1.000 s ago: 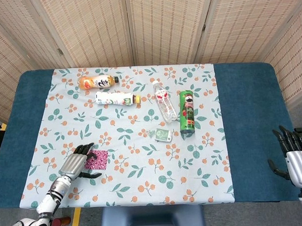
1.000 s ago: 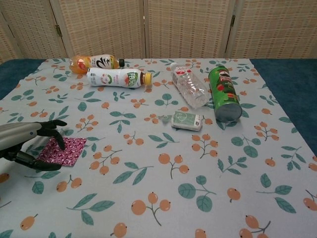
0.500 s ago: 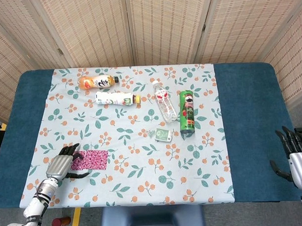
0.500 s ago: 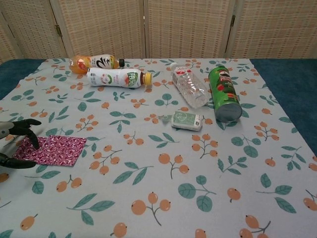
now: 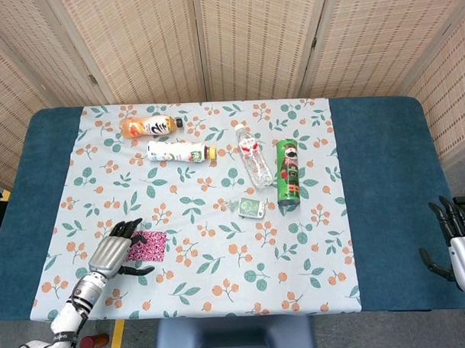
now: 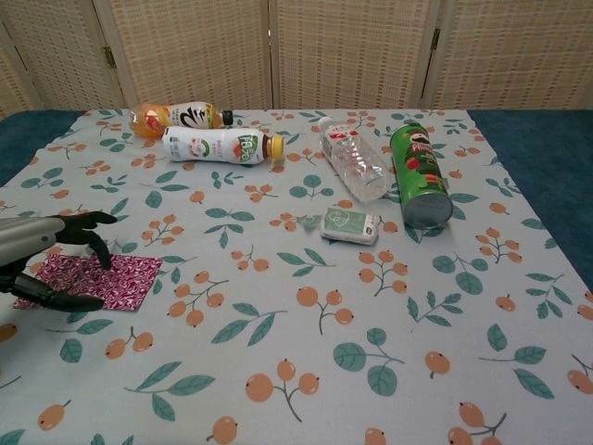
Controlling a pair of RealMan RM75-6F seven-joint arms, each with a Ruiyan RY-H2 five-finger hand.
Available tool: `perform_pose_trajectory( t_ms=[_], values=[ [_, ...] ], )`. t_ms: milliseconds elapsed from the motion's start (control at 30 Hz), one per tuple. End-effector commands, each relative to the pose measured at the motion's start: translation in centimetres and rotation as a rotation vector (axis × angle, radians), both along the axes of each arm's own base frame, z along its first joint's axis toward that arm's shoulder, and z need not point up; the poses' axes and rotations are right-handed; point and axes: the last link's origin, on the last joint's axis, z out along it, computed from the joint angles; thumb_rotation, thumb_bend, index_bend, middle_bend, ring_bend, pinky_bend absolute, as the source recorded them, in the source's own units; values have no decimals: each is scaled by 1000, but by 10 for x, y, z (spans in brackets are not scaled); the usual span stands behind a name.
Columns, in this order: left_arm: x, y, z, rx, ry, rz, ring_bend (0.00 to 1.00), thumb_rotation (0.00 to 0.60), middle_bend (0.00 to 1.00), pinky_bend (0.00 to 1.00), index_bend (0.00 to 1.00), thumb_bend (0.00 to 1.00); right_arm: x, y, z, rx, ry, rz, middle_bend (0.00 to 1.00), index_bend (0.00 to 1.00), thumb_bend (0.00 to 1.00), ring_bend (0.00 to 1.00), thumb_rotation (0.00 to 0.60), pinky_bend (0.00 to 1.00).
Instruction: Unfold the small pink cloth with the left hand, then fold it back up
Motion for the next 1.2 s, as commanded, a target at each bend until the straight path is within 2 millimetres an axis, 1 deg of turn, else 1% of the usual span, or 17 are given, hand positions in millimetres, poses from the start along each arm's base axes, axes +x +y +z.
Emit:
perform_pose_trajectory(
  t_ms=[33,200,367,733,1200],
  values=[
    [6,1,-7,-18,1,-4,0,300,0,0,345,123,-1,0,0,-1,-2,-3,0,0,367,0,600,0],
    [7,1,-14,-32,15,3,0,297,0,0,343,124,-3,1,0,0,-4,-8,0,0,366,0,600,0],
    [4,2,-15,-29,24,19,0,298,0,0,341,124,-4,1,0,2,-5,-9,0,0,367,0,600,0],
    [-11,1,-8,-14,33,69,0,298,0,0,341,124,-3,1,0,-2,-5,-6,0,0,367,0,600,0],
    [-13,-3,4,21,-3,66,0,300,0,0,336,123,0,3,2,-9,-5,0,0,0,367,0,600,0]
  ],
)
